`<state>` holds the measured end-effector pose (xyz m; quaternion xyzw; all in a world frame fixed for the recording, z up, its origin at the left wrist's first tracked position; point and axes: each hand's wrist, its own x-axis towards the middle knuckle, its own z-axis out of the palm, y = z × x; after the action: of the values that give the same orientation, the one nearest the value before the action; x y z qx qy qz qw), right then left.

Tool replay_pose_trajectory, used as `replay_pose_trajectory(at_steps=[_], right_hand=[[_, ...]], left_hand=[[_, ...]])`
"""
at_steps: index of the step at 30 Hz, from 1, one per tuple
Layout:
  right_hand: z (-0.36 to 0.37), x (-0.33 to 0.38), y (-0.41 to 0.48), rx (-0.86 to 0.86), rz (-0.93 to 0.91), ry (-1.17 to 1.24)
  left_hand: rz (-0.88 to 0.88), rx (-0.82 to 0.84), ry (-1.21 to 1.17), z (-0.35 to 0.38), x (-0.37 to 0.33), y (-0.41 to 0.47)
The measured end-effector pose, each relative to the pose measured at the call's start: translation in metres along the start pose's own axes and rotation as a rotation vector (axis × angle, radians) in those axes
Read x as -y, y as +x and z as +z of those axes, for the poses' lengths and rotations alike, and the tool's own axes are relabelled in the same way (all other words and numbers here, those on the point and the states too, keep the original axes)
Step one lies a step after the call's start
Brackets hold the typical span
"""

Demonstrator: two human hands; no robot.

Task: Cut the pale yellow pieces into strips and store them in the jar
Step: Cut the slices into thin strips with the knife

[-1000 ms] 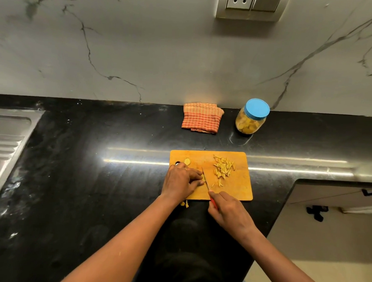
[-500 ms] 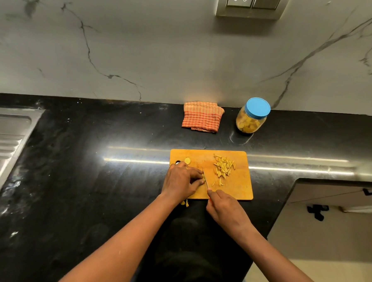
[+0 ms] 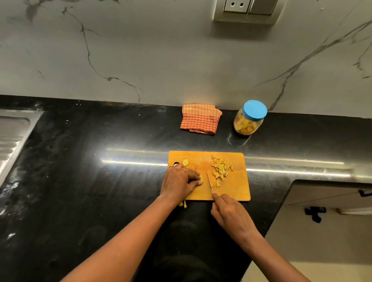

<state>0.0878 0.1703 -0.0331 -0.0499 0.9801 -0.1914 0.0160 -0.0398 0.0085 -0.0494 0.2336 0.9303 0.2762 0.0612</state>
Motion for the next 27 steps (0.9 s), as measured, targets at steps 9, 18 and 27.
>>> replay_pose_trajectory(at_steps=[9,18,27], right_hand=[[-0.002,0.009,0.009,-0.042,-0.012,0.102],[0.002,0.009,0.009,-0.006,-0.001,0.106],[0.002,0.011,0.024,0.126,0.011,0.053]], left_hand=[[0.001,0.021,0.015,-0.002,0.001,-0.002],[0.006,0.03,0.033,0.0,0.002,0.0],[0.051,0.01,0.046,0.0,0.003,-0.001]])
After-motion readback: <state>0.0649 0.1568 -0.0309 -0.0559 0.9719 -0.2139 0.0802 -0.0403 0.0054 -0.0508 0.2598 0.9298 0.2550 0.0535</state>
